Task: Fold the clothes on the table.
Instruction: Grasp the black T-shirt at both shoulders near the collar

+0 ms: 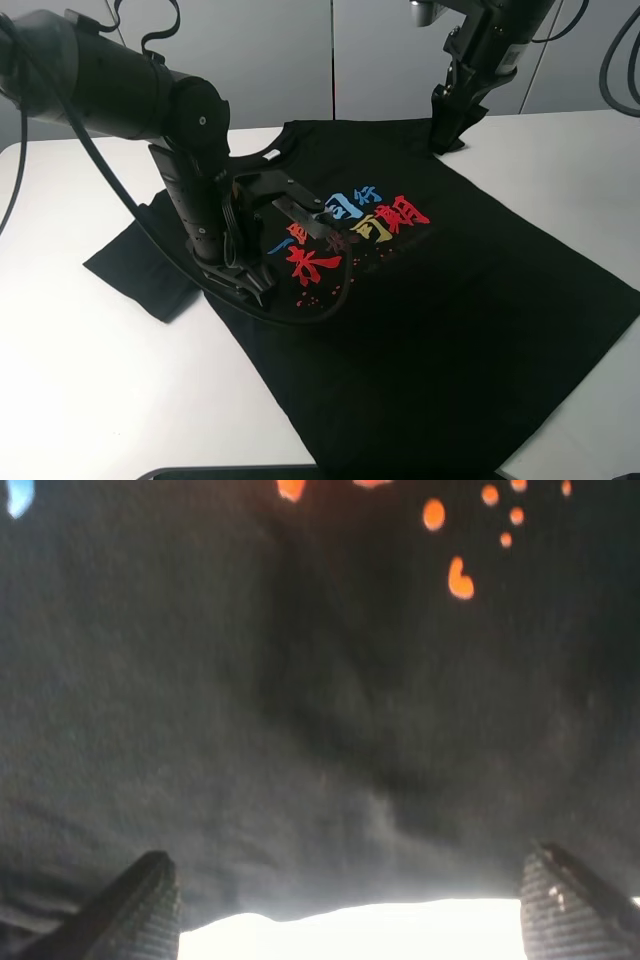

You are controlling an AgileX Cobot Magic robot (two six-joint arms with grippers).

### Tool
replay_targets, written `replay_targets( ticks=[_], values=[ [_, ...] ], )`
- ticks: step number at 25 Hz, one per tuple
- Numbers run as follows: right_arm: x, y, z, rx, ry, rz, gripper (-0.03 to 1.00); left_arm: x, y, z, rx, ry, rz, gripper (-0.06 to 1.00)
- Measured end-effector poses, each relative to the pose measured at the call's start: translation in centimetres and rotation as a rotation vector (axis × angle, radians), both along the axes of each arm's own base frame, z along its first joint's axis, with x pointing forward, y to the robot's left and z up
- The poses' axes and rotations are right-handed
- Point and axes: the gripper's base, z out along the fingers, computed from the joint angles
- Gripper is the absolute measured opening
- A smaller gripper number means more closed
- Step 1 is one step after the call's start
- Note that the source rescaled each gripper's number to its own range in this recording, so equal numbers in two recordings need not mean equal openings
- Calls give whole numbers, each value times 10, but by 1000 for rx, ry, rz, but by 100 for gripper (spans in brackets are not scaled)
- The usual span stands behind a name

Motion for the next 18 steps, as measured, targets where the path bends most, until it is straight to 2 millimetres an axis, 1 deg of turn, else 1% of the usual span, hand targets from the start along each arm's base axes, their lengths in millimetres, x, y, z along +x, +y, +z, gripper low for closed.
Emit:
replay_targets(
  ticks=[5,7,14,18],
  values=[
    [0,1,0,16,4,-4,89,2,1,-1,15,-19,-5,89],
    [0,2,0,22,5,-4,89,2,1,-4,25,-14,2,89],
    [0,2,0,23,5,-3,89,1,2,-32,92,35,0,88],
    [0,2,0,25,6,-3,89,3,-2,-35,66,8,3,88]
  ],
)
